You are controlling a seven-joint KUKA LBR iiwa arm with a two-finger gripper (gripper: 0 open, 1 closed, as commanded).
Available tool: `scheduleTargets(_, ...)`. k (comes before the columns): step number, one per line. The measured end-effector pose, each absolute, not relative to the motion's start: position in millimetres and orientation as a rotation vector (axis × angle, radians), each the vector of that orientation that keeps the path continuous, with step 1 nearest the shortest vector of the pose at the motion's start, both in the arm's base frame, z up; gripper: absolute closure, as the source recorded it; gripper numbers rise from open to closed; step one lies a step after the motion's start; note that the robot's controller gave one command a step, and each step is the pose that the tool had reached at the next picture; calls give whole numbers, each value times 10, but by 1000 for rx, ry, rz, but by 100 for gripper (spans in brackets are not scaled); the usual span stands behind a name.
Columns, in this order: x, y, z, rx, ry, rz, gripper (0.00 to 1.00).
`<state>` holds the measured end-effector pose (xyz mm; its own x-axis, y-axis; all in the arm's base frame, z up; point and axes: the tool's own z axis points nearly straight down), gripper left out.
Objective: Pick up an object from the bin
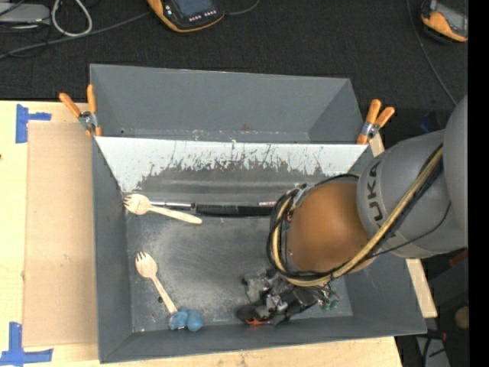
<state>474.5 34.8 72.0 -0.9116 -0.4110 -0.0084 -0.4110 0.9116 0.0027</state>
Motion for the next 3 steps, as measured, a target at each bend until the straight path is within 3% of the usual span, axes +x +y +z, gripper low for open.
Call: scheduleTargets(3, 4745, 348, 719, -656, 3064, 7, 100)
